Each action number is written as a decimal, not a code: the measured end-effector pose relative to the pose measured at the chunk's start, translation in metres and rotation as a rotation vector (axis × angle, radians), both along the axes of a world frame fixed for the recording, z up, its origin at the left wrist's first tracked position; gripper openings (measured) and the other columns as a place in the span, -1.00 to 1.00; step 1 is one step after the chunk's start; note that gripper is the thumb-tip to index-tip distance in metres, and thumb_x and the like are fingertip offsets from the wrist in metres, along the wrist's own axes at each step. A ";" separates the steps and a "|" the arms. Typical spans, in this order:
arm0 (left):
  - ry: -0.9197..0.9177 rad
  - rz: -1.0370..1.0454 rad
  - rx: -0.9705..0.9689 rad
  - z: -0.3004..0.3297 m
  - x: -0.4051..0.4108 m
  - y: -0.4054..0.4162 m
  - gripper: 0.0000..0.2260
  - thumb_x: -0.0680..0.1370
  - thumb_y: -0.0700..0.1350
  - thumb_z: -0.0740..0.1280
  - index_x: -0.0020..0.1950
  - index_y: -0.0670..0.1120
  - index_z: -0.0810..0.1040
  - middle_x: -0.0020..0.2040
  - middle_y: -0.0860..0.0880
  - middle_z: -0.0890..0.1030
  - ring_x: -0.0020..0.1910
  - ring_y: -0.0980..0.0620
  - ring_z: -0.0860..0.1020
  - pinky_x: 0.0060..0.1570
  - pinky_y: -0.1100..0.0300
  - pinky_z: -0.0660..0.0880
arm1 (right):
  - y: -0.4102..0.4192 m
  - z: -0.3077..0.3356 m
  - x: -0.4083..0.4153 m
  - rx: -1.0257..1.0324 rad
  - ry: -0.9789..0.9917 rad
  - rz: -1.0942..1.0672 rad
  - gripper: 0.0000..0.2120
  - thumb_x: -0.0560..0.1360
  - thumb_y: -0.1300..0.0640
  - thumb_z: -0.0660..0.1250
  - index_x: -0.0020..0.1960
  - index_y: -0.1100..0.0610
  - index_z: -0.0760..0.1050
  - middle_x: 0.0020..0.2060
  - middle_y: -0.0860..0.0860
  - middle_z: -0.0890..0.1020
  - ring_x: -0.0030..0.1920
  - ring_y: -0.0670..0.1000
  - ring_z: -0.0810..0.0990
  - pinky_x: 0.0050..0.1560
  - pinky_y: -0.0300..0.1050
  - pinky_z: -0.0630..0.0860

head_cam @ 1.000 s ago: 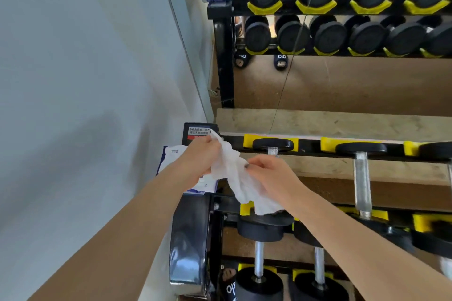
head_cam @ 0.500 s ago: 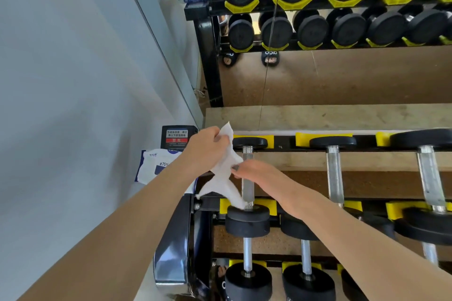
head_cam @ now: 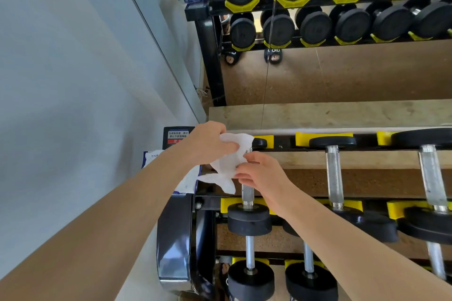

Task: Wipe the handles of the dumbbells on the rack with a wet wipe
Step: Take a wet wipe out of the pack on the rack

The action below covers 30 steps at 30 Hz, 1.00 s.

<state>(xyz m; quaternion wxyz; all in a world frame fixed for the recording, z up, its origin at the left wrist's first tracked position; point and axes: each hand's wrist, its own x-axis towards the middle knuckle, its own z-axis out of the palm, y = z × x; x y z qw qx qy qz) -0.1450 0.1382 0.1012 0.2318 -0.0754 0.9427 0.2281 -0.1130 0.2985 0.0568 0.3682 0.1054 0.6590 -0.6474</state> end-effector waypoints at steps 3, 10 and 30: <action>0.035 -0.010 0.053 0.005 0.000 -0.004 -0.82 0.57 0.03 0.39 -0.06 -0.03 0.46 -0.12 0.03 0.48 -0.18 0.06 0.48 -0.27 0.21 0.43 | 0.005 0.003 -0.007 -0.019 -0.022 -0.013 -0.78 0.51 0.38 0.19 0.04 0.15 0.52 0.05 0.18 0.65 0.03 0.14 0.68 0.12 0.00 0.61; 0.026 0.024 0.129 0.009 -0.003 -0.008 -0.87 0.62 0.00 0.35 -0.02 -0.05 0.58 -0.09 0.01 0.56 -0.16 0.08 0.55 -0.28 0.30 0.42 | 0.014 0.006 -0.023 -0.147 -0.059 -0.013 -0.68 0.52 0.28 0.15 0.23 0.19 0.51 0.05 0.15 0.63 0.00 0.12 0.63 -0.09 -0.04 0.58; -0.126 0.774 1.112 -0.001 0.041 -0.015 -0.61 0.56 -0.38 0.36 0.35 -0.12 0.47 0.10 -0.14 0.68 -0.03 -0.10 0.73 -0.08 0.10 0.67 | 0.020 0.021 -0.038 -0.106 0.008 -0.097 -0.77 0.60 0.16 0.28 0.24 0.15 0.51 0.13 0.14 0.64 0.12 0.15 0.64 0.13 0.14 0.60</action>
